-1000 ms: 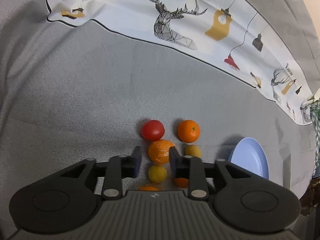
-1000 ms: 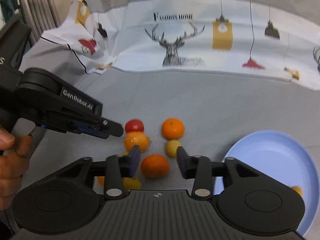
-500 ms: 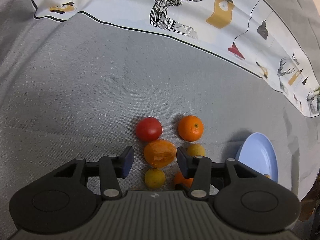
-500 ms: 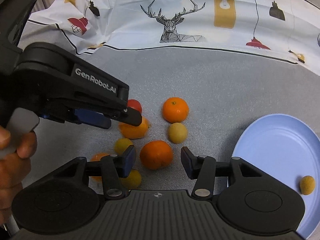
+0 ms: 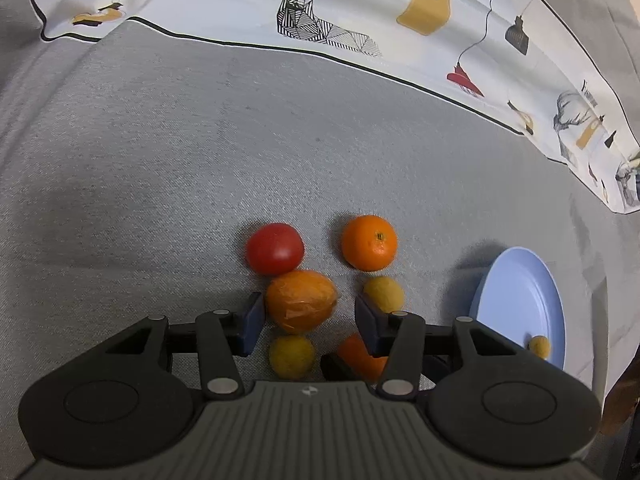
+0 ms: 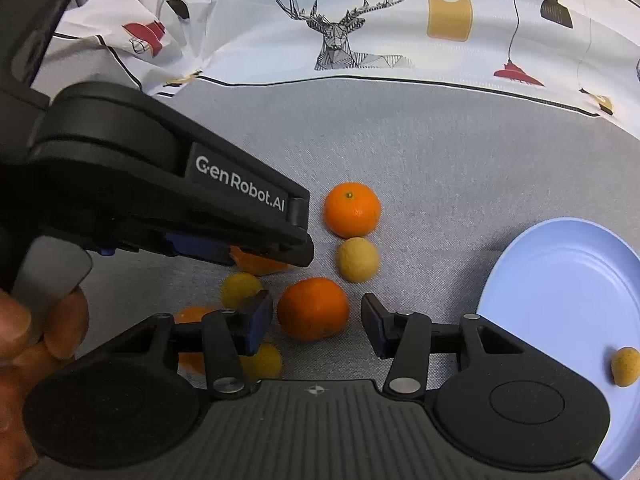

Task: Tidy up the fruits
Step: 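Grasp the plastic-wrapped orange with the left tool while the right tool grips a tangerine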

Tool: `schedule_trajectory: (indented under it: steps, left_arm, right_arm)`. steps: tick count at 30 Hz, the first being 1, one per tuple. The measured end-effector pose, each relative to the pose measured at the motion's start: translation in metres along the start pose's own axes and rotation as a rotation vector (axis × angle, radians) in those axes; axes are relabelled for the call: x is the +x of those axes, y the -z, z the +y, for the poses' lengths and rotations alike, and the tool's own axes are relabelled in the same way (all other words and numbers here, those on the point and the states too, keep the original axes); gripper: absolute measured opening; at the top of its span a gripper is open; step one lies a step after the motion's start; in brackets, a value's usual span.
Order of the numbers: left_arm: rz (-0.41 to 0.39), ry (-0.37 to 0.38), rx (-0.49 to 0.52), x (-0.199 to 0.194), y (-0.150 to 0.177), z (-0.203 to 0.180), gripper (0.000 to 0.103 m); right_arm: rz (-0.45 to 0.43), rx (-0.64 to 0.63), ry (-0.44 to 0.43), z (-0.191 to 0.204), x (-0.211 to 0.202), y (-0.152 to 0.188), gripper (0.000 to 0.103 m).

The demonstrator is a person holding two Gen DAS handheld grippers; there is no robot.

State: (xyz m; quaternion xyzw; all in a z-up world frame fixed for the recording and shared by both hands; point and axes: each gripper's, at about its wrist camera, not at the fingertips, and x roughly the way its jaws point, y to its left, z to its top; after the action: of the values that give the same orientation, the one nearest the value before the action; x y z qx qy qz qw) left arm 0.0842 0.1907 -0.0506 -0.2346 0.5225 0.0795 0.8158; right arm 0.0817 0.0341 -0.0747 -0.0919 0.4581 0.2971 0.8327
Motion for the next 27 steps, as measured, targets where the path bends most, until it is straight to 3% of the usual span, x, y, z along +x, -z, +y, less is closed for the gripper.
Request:
schedule_trajectory:
  steps: [3,7,15,21,27]
  left_arm:
    - [0.0,-0.009,0.011,0.001,0.0,-0.001,0.05]
    - [-0.001,-0.011,0.025,0.002,0.0,-0.003,0.043]
    - [-0.036,-0.024,0.039,-0.018,0.001,-0.001,0.042]
    - [0.004,-0.097,0.099,-0.015,0.005,0.004,0.043]
    - [0.013,-0.098,0.103,-0.009,0.006,0.003,0.043]
  right_arm:
    - [0.01,-0.008,0.0,0.002,0.0,0.0,0.042]
    - [0.017,-0.03,0.013,0.005,-0.001,0.0,0.039]
    - [0.013,-0.027,0.039,-0.003,-0.011,-0.003,0.039]
    - [0.053,-0.038,0.058,-0.004,-0.006,0.0,0.039]
    - [0.056,-0.052,0.064,0.001,-0.004,-0.001,0.039]
